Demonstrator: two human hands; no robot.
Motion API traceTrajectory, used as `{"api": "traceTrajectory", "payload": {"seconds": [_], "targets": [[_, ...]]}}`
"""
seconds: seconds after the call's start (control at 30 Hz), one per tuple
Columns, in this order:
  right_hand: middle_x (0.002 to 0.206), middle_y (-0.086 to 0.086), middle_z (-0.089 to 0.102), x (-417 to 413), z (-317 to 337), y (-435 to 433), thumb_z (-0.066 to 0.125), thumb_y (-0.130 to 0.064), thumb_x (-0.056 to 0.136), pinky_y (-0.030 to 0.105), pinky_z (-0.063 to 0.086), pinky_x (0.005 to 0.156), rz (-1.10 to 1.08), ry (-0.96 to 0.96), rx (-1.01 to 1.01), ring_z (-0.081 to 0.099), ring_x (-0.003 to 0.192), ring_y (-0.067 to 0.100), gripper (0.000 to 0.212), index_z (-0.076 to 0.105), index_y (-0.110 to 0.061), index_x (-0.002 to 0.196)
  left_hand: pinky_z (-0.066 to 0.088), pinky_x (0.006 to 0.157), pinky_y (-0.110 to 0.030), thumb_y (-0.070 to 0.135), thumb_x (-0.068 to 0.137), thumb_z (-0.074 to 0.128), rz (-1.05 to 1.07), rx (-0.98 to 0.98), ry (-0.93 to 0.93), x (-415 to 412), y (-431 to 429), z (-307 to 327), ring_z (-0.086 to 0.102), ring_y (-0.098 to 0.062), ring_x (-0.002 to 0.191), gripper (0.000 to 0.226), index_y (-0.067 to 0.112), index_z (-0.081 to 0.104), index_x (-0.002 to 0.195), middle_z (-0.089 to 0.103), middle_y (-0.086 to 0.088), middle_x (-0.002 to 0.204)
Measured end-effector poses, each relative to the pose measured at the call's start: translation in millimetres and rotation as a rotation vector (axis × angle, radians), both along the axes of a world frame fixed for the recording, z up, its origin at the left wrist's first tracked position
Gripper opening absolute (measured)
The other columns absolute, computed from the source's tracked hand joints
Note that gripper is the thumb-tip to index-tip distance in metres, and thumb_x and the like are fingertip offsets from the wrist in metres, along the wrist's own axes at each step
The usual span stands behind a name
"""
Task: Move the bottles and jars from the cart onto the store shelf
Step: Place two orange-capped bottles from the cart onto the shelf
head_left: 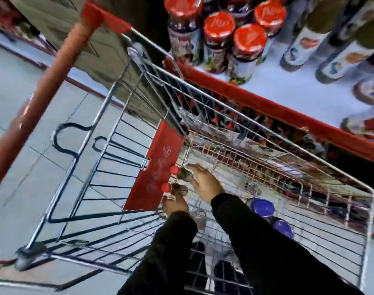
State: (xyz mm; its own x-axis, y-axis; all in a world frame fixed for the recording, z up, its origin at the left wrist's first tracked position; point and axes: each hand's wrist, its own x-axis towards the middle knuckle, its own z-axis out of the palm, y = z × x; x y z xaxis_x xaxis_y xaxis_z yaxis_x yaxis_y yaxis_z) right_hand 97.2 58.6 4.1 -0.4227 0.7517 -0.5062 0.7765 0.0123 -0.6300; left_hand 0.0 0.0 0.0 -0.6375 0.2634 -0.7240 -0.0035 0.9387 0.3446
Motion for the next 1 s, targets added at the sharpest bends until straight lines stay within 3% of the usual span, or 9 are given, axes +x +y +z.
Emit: {"api": "traceTrajectory", "payload": {"seconds": [0.1, 0.23, 0.37, 0.6, 0.7, 0.83, 0.93, 1.0], "targets": [[0.157, 0.006, 0.046, -18, -23, 7, 0.054, -0.017, 0.103, 0.040, 0.044, 0.112, -0.050, 0.037, -0.028, 0.051, 0.138, 0.030, 0.052, 0.041, -0.018, 0.153, 0.035, 0.109, -0.040, 0.032, 0.095, 0.060, 0.154, 0.062, 0.023, -2, 3, -20, 0.046, -0.038, 0.135, 0.058, -0.003, 0.048, 0.140, 0.050, -0.027, 0.143], [0.135, 0.009, 0.065, -36, -40, 13, 0.067, -0.015, 0.095, 0.040, 0.051, 0.105, -0.149, 0.075, -0.028, 0.063, 0.123, 0.028, 0.046, 0.056, -0.016, 0.140, 0.042, 0.106, -0.041, 0.033, 0.087, 0.071, 0.373, 0.163, 0.031, 2, 10, -35, 0.056, -0.035, 0.124, 0.060, -0.004, 0.052, 0.130, 0.059, -0.023, 0.131], [0.127, 0.013, 0.071, -27, -45, 13, 0.071, -0.016, 0.093, 0.038, 0.051, 0.103, -0.210, 0.112, -0.001, 0.066, 0.118, 0.029, 0.044, 0.061, -0.012, 0.135, 0.045, 0.094, -0.036, 0.024, 0.086, 0.073, 0.513, 0.279, 0.052, 9, 21, -38, 0.062, -0.036, 0.114, 0.053, -0.007, 0.050, 0.123, 0.062, -0.026, 0.124], [0.119, 0.008, 0.077, 27, -16, -15, 0.073, -0.018, 0.092, 0.030, 0.052, 0.097, -0.449, 0.204, 0.039, 0.069, 0.103, 0.018, 0.040, 0.067, -0.012, 0.131, 0.042, 0.089, -0.033, 0.022, 0.081, 0.078, 0.243, 0.365, 0.135, 17, 2, -13, 0.063, -0.033, 0.106, 0.044, -0.001, 0.056, 0.111, 0.068, -0.021, 0.112], [0.124, 0.008, 0.074, 47, 13, -28, 0.072, -0.018, 0.093, 0.032, 0.049, 0.105, -0.517, 0.212, 0.069, 0.067, 0.117, 0.022, 0.040, 0.067, -0.012, 0.132, 0.040, 0.085, -0.027, 0.019, 0.076, 0.082, 0.114, 0.442, 0.147, 20, -1, 13, 0.064, -0.030, 0.105, 0.039, 0.005, 0.062, 0.106, 0.071, -0.013, 0.107], [0.132, 0.005, 0.071, 72, 60, -45, 0.072, -0.025, 0.094, 0.024, 0.043, 0.106, -0.618, 0.205, 0.143, 0.063, 0.126, 0.020, 0.043, 0.065, -0.013, 0.135, 0.039, 0.071, -0.005, 0.010, 0.071, 0.085, -0.027, 0.607, 0.092, 25, -5, 59, 0.062, -0.019, 0.091, 0.032, 0.009, 0.067, 0.098, 0.069, -0.002, 0.093], [0.132, 0.004, 0.071, 87, 96, -55, 0.071, -0.033, 0.093, 0.029, 0.045, 0.110, -0.710, 0.202, 0.196, 0.063, 0.125, 0.019, 0.048, 0.064, -0.014, 0.137, 0.049, 0.079, -0.021, 0.005, 0.072, 0.084, -0.098, 0.704, 0.014, 30, -8, 94, 0.061, -0.016, 0.085, 0.030, 0.006, 0.069, 0.098, 0.073, -0.016, 0.098], [0.128, 0.003, 0.073, 96, 121, -61, 0.072, -0.039, 0.091, 0.025, 0.046, 0.104, -0.762, 0.193, 0.252, 0.065, 0.121, 0.018, 0.051, 0.064, -0.015, 0.136, 0.048, 0.077, -0.017, 0.007, 0.071, 0.085, -0.164, 0.772, 0.007, 34, -9, 116, 0.059, -0.014, 0.084, 0.029, 0.006, 0.070, 0.096, 0.072, -0.019, 0.099]]}}
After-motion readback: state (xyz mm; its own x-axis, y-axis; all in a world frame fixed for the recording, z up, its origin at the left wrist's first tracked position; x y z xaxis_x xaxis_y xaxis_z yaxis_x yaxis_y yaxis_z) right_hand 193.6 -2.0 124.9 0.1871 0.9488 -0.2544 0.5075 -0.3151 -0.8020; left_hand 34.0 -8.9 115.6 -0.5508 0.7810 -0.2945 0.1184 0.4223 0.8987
